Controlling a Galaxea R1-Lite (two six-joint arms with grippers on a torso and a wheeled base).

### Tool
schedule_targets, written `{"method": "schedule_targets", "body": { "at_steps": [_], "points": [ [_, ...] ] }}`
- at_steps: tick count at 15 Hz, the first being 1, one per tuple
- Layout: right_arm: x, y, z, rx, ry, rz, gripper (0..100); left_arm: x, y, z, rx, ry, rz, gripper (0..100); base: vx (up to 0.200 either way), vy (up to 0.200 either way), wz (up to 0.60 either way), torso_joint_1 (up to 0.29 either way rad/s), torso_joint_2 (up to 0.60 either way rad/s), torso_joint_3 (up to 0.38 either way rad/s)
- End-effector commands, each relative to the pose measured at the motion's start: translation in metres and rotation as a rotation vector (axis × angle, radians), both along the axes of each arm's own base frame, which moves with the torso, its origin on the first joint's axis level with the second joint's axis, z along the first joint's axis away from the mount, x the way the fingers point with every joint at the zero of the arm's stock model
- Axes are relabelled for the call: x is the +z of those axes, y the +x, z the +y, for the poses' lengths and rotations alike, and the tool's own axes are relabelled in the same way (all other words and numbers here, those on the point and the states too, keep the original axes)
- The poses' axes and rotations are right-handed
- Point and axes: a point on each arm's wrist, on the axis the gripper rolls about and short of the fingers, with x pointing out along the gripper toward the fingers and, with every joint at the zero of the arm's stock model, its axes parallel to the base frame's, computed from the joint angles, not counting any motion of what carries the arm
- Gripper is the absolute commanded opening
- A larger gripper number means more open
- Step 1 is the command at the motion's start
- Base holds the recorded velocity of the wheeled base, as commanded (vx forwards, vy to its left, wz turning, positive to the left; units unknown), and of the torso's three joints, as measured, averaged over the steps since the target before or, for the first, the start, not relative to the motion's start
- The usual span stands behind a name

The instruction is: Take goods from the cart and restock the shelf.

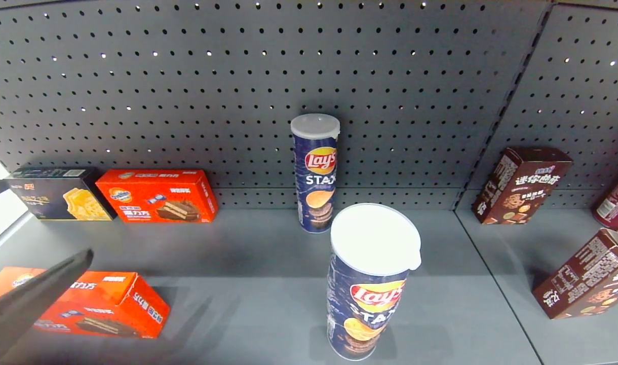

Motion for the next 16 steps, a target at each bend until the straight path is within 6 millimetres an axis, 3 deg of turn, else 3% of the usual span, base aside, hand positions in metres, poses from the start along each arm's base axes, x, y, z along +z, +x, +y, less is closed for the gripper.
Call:
{"method": "schedule_targets", "body": {
  "at_steps": [1,4,5,8,16],
  "points": [
    [0.0,0.0,0.0,0.001,-0.001,0.001,100,-0.029,-0.062,0.04,0.148,-0.023,-0.038,100,0.0,0.0,0.0,0.0,0.0,0.0],
    [0.0,0.0,0.0,0.001,-0.001,0.001,100,-0.063,-0.068,0.04,0.352,-0.008,-0.005,100,0.0,0.0,0.0,0.0,0.0,0.0],
    [0.0,0.0,0.0,0.001,0.001,0.0,100,-0.106,-0.079,0.037,0.358,-0.032,0.005,100,0.0,0.0,0.0,0.0,0.0,0.0],
    [0.0,0.0,0.0,0.001,0.001,0.001,100,-0.173,-0.084,0.031,0.222,-0.12,0.057,100,0.0,0.0,0.0,0.0,0.0,0.0],
    [0.0,0.0,0.0,0.001,0.001,0.001,100,-0.171,-0.084,0.031,0.22,-0.234,0.067,100,0.0,0.0,0.0,0.0,0.0,0.0]
  ]
}}
